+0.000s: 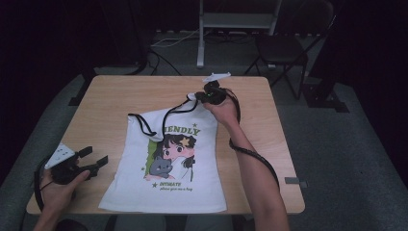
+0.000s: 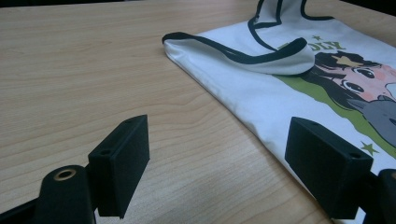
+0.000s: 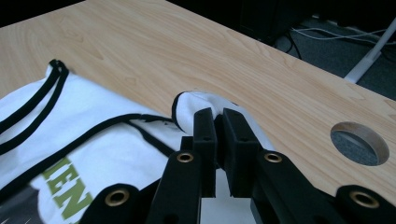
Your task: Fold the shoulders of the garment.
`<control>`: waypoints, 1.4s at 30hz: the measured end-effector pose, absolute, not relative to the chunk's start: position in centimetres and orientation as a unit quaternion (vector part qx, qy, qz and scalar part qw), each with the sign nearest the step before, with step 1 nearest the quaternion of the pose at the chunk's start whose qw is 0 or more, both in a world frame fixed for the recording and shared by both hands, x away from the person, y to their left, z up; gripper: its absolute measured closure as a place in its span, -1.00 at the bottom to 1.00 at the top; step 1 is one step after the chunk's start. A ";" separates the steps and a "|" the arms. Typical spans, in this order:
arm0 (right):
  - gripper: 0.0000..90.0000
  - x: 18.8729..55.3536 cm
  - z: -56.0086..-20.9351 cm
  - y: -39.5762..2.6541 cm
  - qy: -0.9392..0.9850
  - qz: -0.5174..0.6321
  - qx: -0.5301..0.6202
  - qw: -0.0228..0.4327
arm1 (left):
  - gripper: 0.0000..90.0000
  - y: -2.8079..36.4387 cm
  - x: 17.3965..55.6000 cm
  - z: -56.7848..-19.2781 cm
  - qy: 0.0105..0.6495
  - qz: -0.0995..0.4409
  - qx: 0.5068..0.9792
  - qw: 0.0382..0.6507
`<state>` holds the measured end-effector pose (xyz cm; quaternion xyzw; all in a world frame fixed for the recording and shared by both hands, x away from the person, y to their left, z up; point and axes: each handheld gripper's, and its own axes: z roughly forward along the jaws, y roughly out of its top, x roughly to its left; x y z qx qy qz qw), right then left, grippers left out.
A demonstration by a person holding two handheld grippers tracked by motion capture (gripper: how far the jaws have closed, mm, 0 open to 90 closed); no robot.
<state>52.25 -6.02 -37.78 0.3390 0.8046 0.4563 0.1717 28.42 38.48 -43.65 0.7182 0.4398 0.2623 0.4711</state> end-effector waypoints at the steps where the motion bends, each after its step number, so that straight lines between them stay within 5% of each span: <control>1: 0.88 52.0 -37.8 -6.0 0.805 0.457 0.338 0.171 | -0.52 38.5 28.4 -43.6 0.440 0.262 0.718 0.471; 42: 0.87 44.8 -38.4 -5.1 0.811 0.466 0.302 0.184 | -0.52 37.8 27.9 -43.7 0.424 0.260 0.733 0.464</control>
